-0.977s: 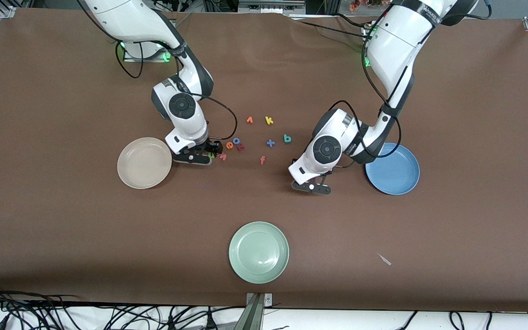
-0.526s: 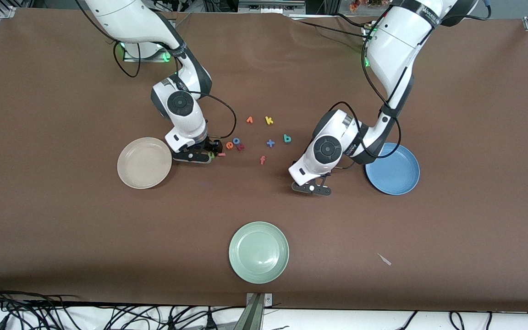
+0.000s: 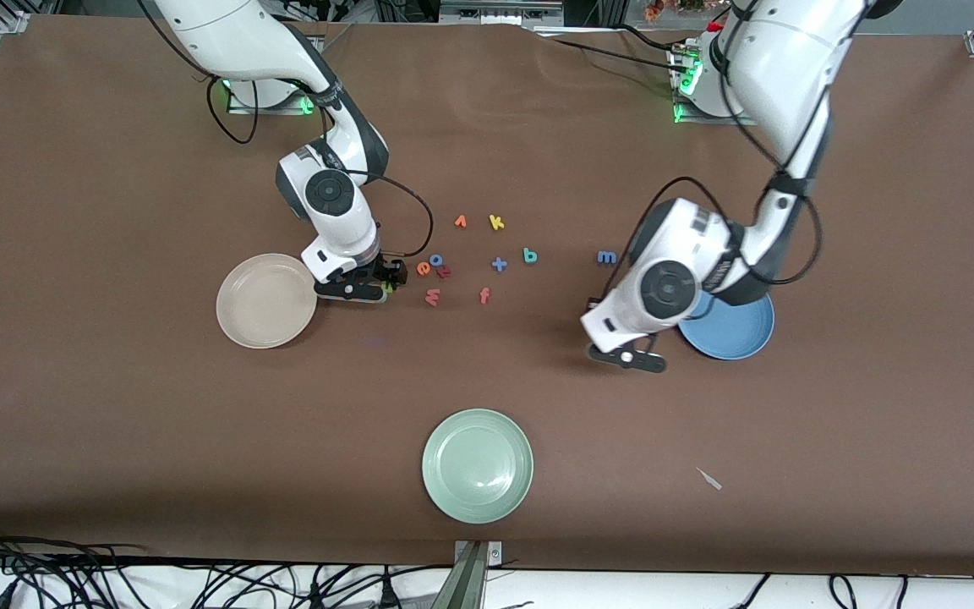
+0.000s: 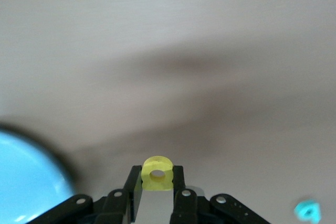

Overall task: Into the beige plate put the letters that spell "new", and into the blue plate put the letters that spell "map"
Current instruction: 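Carry the green n to the cream plate while the left gripper carries the d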

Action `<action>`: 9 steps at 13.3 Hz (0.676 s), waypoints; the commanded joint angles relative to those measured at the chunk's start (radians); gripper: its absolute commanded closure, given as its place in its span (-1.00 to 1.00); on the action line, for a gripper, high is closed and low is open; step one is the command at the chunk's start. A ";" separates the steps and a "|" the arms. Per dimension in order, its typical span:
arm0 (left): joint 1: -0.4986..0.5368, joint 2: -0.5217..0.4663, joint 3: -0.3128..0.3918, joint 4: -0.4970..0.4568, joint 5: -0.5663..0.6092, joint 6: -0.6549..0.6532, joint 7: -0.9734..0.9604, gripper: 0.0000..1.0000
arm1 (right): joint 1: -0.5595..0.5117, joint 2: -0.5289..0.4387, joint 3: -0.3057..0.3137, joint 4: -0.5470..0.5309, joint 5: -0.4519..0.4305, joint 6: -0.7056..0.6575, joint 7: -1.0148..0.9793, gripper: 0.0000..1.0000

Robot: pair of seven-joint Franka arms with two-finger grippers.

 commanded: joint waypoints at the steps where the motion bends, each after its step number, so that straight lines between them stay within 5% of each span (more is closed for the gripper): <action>1: 0.069 -0.040 -0.009 -0.029 0.023 -0.071 0.087 0.79 | 0.006 -0.003 -0.010 -0.012 -0.018 0.014 -0.006 -0.41; 7: 0.193 -0.055 -0.007 -0.062 0.094 -0.108 0.288 0.80 | 0.006 -0.003 -0.010 -0.008 -0.018 0.014 -0.011 0.76; 9: 0.210 -0.046 -0.007 -0.097 0.145 -0.094 0.287 0.80 | 0.006 -0.015 -0.010 0.000 -0.018 0.008 -0.029 0.81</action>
